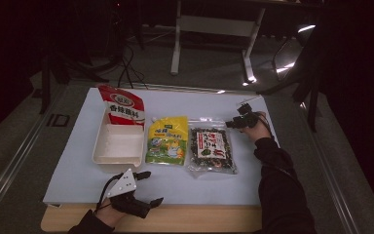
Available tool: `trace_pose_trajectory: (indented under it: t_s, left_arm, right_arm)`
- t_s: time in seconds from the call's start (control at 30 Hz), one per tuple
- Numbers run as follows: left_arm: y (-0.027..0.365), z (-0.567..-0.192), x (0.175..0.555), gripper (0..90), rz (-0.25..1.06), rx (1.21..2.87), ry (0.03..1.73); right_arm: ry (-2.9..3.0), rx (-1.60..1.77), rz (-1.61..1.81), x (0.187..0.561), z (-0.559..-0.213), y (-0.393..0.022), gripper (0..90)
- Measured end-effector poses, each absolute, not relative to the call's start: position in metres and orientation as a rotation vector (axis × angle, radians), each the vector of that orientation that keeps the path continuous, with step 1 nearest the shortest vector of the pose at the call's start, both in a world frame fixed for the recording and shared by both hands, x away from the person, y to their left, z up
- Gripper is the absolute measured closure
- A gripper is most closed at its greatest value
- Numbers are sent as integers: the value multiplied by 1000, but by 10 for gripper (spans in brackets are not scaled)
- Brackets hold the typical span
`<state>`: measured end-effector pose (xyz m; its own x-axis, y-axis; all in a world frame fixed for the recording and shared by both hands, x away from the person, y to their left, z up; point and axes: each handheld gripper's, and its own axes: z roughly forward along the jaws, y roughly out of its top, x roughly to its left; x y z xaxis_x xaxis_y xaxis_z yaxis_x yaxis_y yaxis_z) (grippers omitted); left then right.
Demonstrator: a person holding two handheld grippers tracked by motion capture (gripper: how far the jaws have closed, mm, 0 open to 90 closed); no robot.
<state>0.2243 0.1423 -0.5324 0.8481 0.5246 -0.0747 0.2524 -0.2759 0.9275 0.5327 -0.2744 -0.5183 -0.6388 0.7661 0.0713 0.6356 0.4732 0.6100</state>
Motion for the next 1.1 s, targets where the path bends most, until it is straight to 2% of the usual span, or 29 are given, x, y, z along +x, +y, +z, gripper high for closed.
trace_pose_trajectory:
  t_s: [0.17,0.27,0.53,0.67,0.77,0.87,0.97,1.1]
  left_arm:
    - [144,-533,224,66,293,1870,589]
    - [144,-533,224,66,293,1871,589]
    - [144,-533,224,66,291,1873,585]
    - [144,-533,224,66,292,1872,584]
    - [143,-533,224,66,291,1870,584]
    - [142,-533,224,66,289,1870,582]
    - [142,-533,224,66,288,1872,579]
    - [142,-533,224,66,286,1872,577]
  right_arm:
    - [2538,1228,945,539,-522,-276,474]
    - [2552,1212,972,539,-521,-275,505]
    - [2585,1112,875,534,-512,-268,752]
    - [2616,1052,835,530,-506,-266,845]
    - [2631,1011,832,527,-504,-264,841]
    - [2634,989,814,527,-507,-261,774]
    - [2629,988,785,528,-510,-256,754]
    - [2619,978,738,527,-509,-255,866]
